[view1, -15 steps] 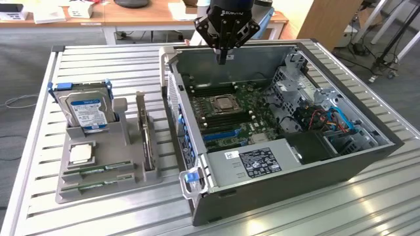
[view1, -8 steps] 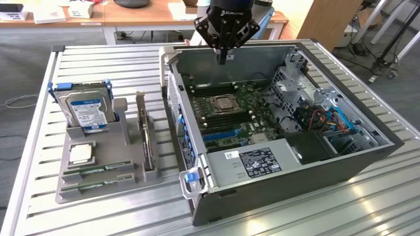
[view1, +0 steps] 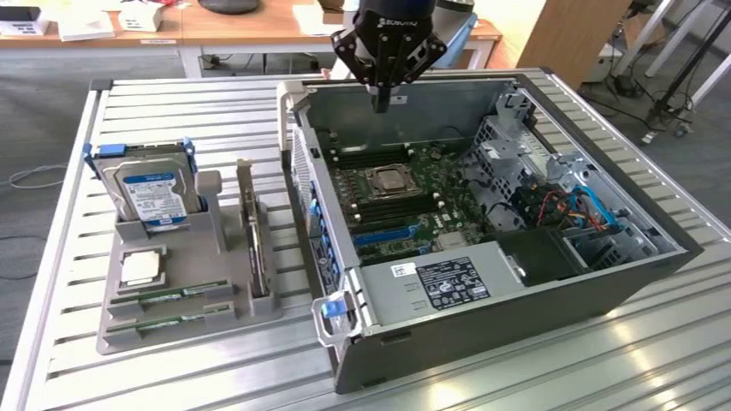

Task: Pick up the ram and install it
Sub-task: 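Reach for the ram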

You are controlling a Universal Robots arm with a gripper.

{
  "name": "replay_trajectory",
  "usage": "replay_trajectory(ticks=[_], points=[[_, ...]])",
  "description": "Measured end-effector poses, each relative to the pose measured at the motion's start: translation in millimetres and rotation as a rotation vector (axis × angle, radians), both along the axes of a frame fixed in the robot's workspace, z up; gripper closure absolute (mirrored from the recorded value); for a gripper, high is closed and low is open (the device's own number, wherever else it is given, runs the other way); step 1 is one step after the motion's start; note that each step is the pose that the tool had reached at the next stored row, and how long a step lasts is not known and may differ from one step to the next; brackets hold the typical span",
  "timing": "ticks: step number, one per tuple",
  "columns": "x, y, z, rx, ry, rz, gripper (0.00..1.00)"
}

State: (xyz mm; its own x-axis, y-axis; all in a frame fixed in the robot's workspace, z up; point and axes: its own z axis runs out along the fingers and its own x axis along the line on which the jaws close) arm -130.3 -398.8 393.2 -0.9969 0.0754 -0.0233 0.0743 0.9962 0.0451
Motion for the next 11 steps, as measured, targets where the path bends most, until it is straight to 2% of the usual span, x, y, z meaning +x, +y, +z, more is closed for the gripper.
replay_trajectory(ticks=[11], points=[[-20.8,0.0,-0.3,0.0000,-0.0001,0.000,0.89]])
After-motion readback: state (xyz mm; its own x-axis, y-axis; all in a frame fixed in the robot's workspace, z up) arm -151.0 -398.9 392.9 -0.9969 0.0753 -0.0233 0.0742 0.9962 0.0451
